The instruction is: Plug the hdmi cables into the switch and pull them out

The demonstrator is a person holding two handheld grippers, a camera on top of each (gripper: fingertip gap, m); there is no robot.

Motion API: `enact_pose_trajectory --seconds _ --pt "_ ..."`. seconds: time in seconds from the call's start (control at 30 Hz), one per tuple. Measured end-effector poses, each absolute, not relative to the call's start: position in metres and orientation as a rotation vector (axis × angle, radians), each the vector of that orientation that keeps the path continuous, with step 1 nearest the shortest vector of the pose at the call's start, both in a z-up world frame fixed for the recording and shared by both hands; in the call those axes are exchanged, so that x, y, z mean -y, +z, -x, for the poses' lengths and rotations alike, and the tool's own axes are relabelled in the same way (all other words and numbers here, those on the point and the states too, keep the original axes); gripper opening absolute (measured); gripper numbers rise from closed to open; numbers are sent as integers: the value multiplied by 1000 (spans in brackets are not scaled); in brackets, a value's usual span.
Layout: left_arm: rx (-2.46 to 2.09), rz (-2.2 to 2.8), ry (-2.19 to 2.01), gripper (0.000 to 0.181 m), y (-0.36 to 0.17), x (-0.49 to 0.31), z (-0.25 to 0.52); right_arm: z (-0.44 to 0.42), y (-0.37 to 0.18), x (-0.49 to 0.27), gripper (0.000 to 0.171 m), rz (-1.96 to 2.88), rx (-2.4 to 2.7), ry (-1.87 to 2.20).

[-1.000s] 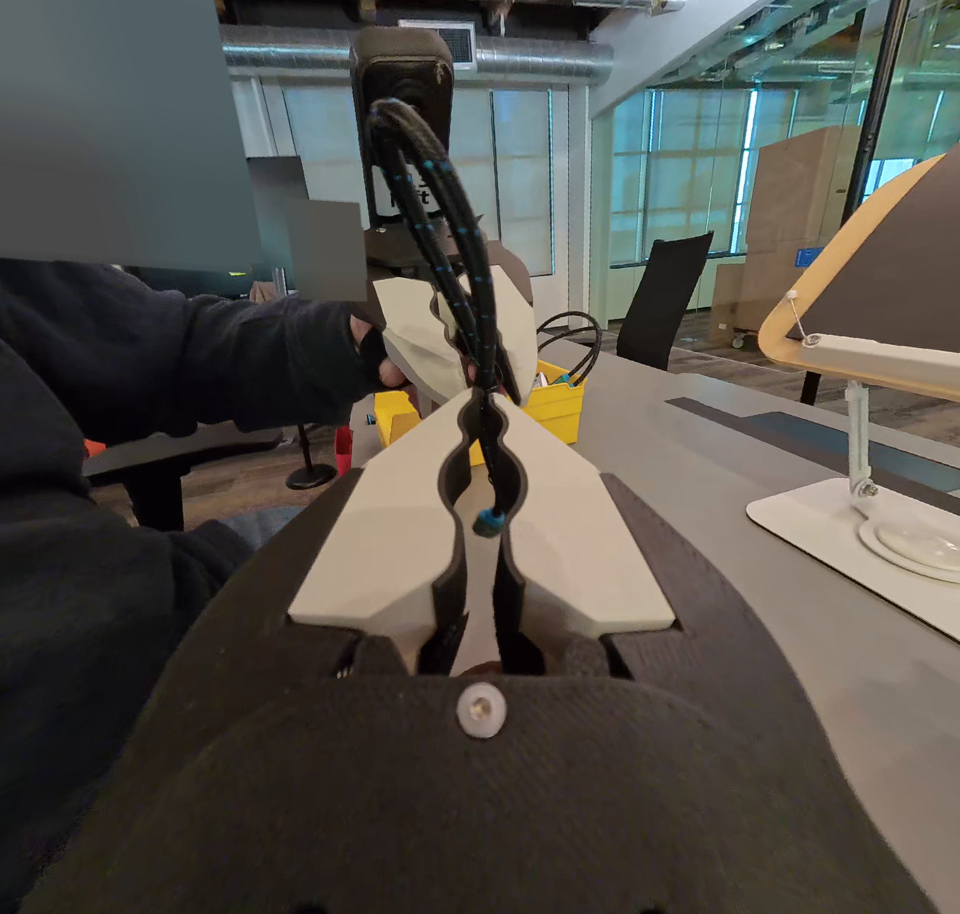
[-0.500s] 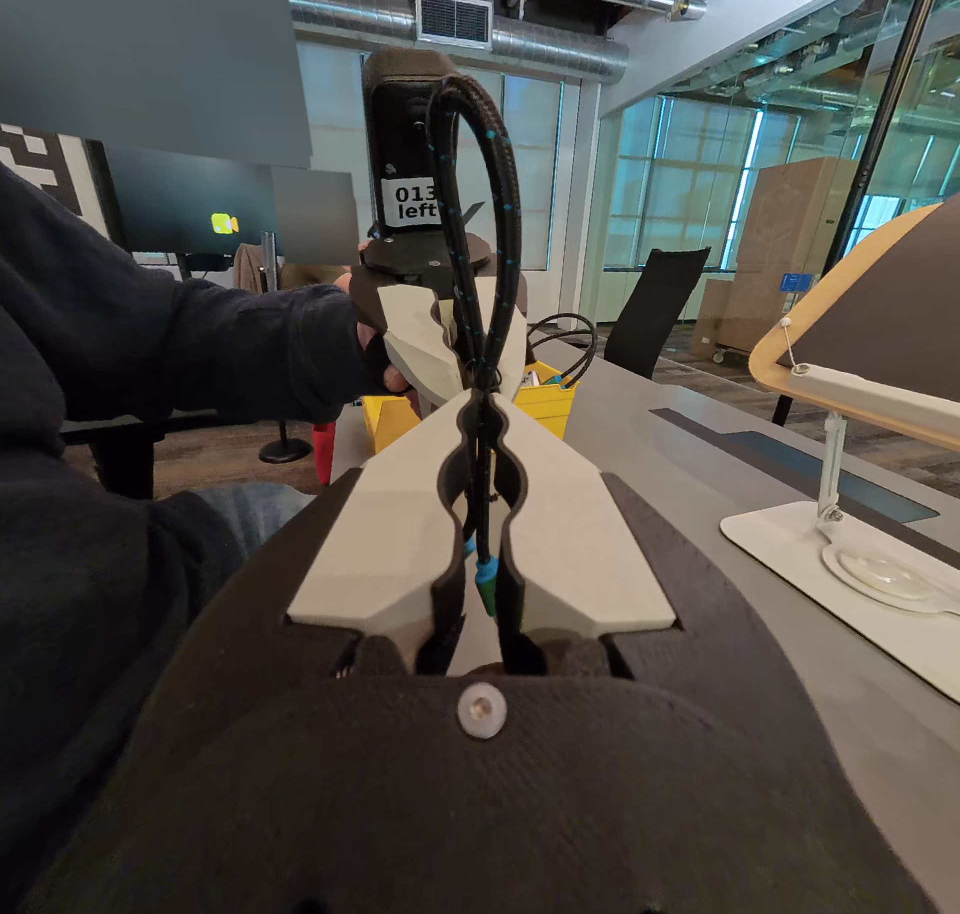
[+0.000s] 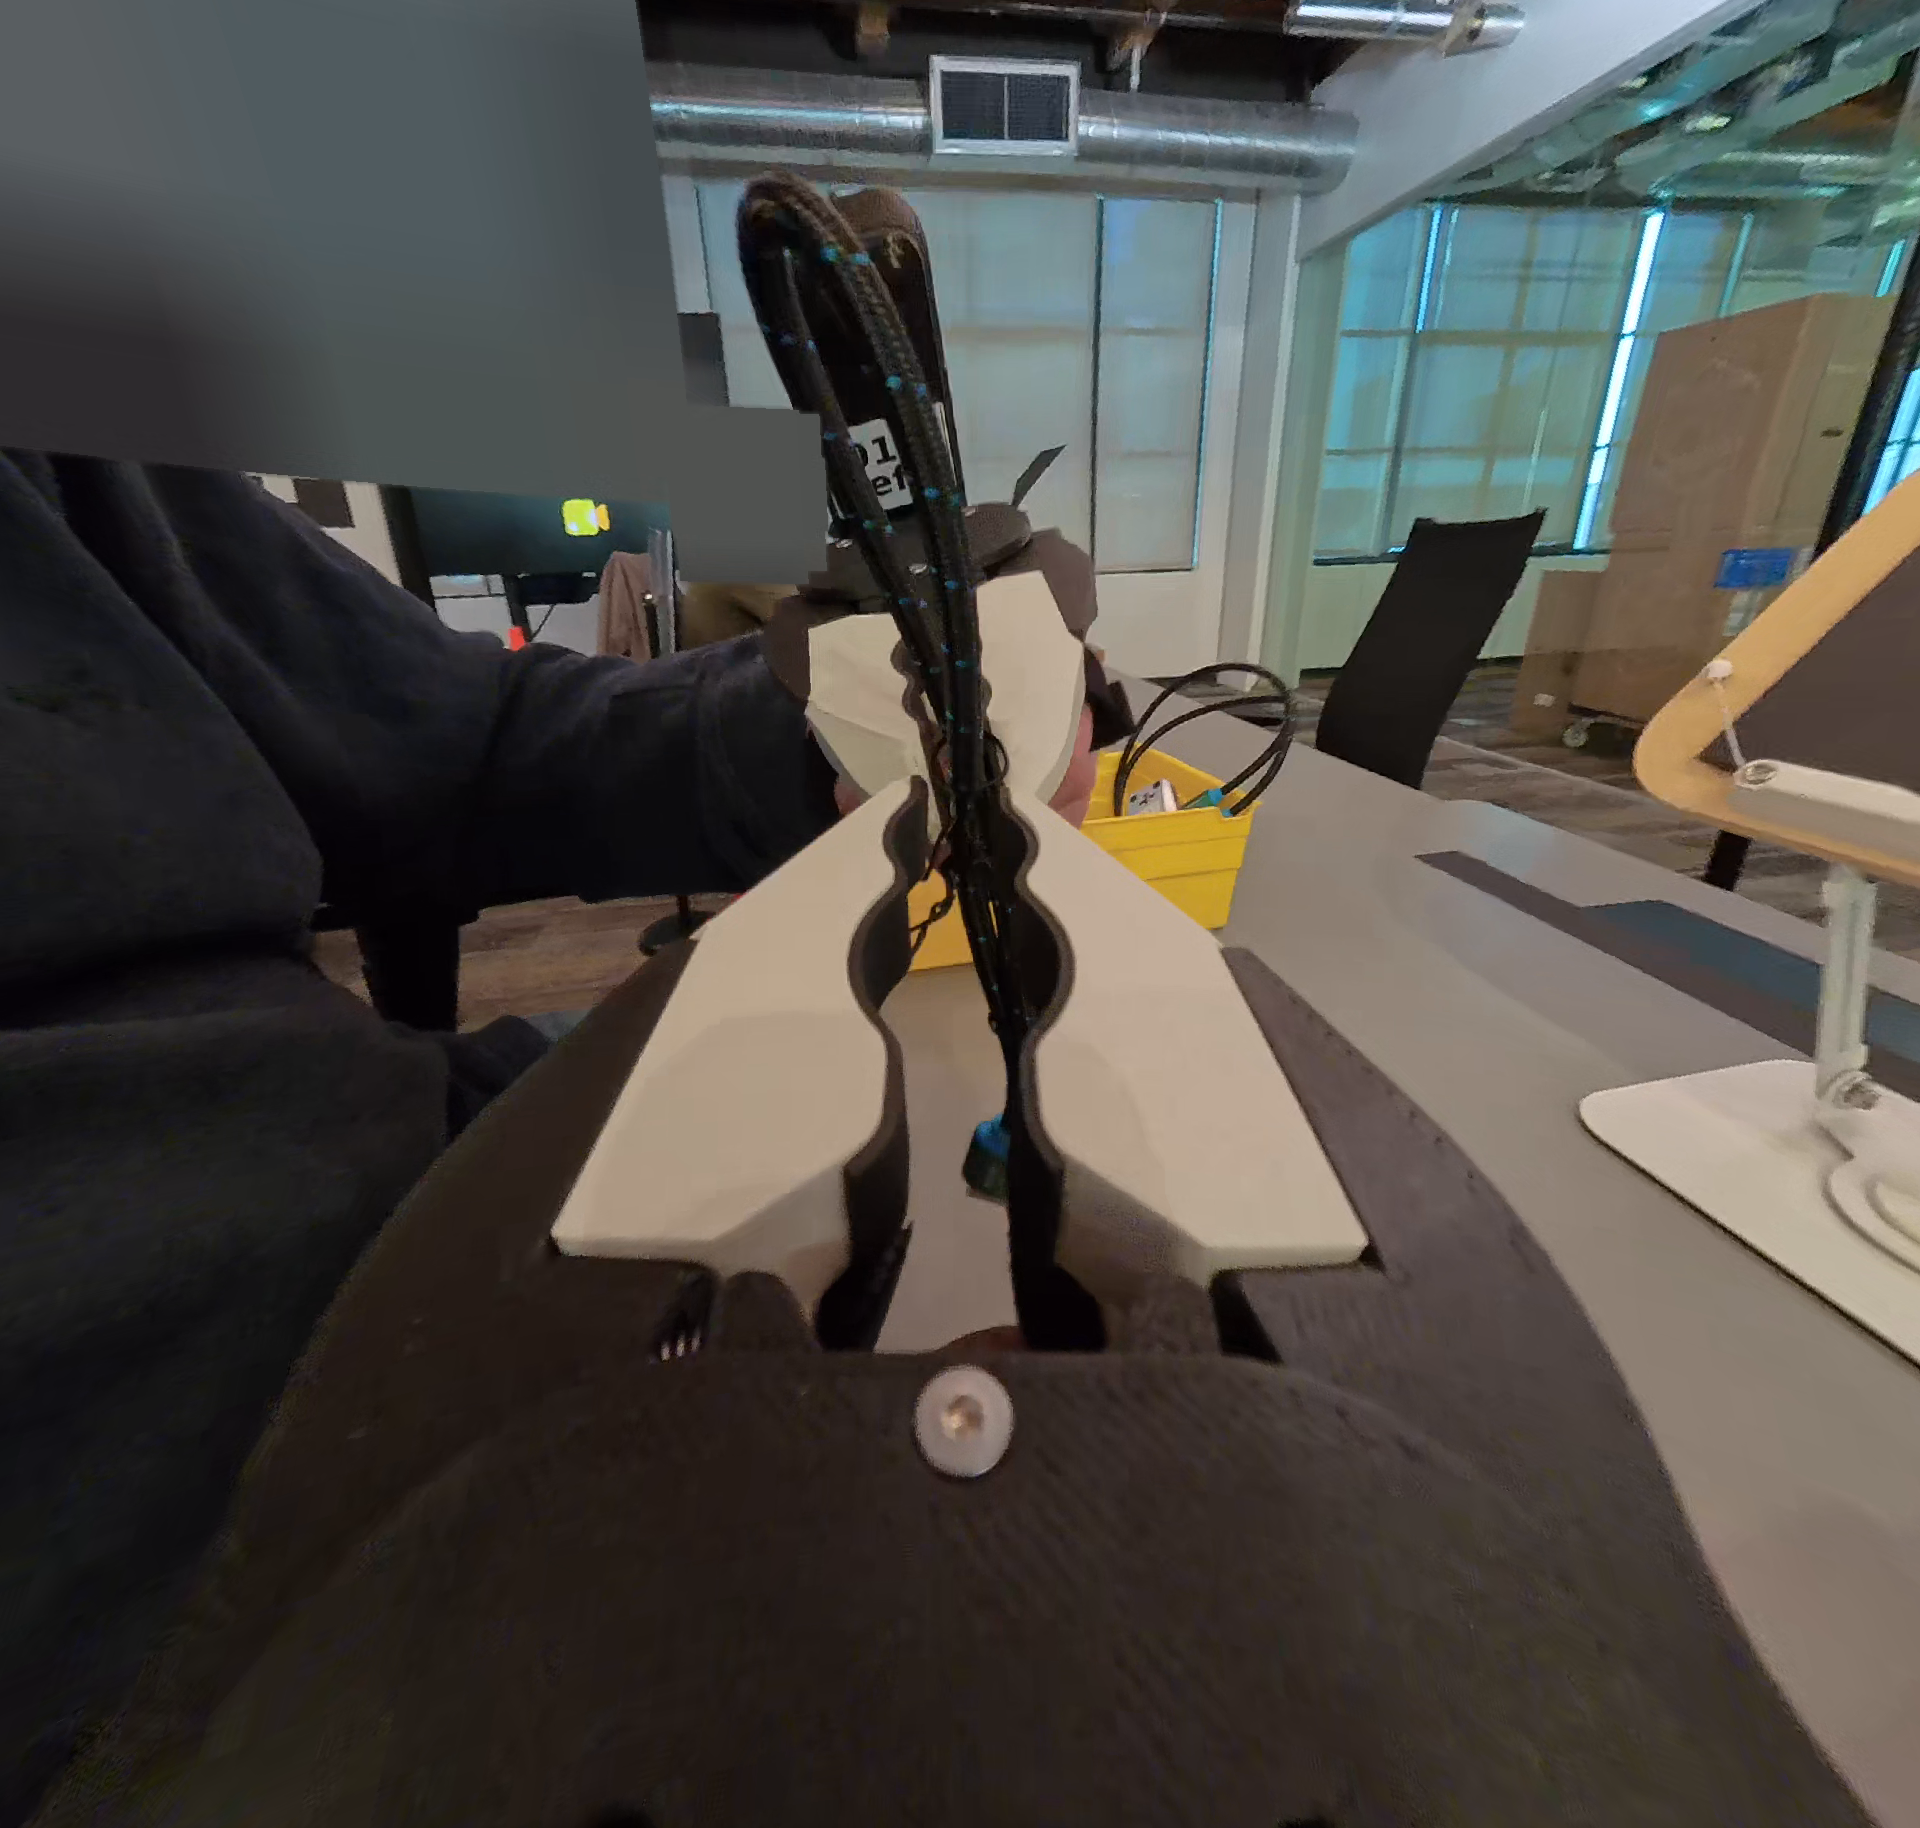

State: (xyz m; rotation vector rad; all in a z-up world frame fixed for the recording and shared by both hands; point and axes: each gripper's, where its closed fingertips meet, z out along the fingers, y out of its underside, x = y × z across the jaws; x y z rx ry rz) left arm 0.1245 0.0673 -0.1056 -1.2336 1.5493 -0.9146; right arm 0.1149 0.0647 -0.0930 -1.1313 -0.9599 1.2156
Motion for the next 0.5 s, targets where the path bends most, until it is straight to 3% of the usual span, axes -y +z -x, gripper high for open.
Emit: enact_pose_trajectory --seconds 0.17,0.37,0.5 --pt "-1558 1215 -905 10 -104 -65 -126 -116 -92 -62 1 1124 961 1258" --pt "-1574 1191 -864 9 -103 -63 -127 -118 -94 -62 9 1137 949 1322" --pt "-1571 1181 -860 9 -101 -63 -128 -120 -93 -61 6 1133 947 1347"
